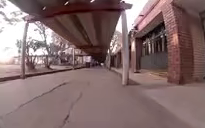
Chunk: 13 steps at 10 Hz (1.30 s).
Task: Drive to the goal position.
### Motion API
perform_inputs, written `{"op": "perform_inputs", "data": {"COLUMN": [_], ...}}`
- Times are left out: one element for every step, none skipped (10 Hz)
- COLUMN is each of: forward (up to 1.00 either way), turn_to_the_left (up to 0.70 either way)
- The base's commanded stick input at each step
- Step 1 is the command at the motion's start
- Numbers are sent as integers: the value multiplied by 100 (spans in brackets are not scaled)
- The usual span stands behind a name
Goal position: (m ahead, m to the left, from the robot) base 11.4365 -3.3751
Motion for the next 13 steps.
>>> {"op": "perform_inputs", "data": {"forward": [70,70,70,70,70,70,70,70,70,70,70,70,70], "turn_to_the_left": [0,0,0,0,0,0,0,0,0,0,0,0,0]}}
